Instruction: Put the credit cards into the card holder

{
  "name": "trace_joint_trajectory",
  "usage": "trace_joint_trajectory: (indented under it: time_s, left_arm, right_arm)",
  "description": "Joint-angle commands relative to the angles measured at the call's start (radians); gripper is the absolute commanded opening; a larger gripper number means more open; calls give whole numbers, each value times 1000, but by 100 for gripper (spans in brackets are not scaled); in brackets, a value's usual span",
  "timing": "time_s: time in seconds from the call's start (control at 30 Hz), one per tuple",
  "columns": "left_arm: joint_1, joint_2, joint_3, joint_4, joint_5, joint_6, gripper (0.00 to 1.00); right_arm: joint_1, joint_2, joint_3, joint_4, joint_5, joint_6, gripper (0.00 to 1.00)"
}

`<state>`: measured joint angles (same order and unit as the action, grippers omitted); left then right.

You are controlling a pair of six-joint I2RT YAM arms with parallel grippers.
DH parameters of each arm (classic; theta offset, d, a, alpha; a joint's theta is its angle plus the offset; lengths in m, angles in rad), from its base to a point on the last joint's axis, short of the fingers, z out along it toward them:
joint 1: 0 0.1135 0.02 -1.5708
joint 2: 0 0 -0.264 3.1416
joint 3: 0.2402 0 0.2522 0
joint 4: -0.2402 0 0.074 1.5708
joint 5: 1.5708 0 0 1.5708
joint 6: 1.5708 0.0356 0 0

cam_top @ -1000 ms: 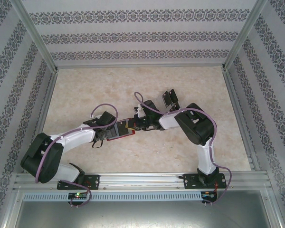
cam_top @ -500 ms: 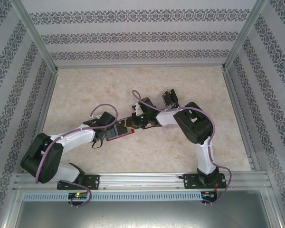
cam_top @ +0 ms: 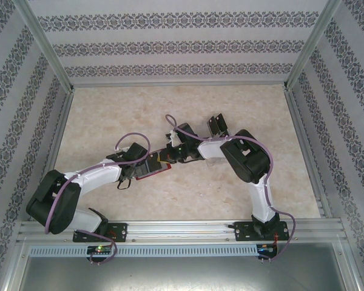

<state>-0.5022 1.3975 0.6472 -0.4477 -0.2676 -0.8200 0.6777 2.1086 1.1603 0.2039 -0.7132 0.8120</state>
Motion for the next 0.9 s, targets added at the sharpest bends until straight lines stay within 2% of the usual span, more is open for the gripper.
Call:
trace_joint_trajectory:
  time_s: [0.0, 0.27, 0.57, 0.87]
  left_arm:
    - [7, 22, -22, -100, -6, 8, 100]
    - [8, 61, 17, -71, 13, 58, 100]
    - [8, 121, 82, -41, 35, 116, 100]
    - [8, 91, 83, -65, 22, 98, 100]
  right_arm:
    - [17, 5, -24, -75, 9, -65, 0]
    - [4, -37, -134, -88, 47, -73, 0]
    - [-1, -75, -183, -82, 72, -50, 0]
    - [-53, -159, -202, -16, 74, 20, 0]
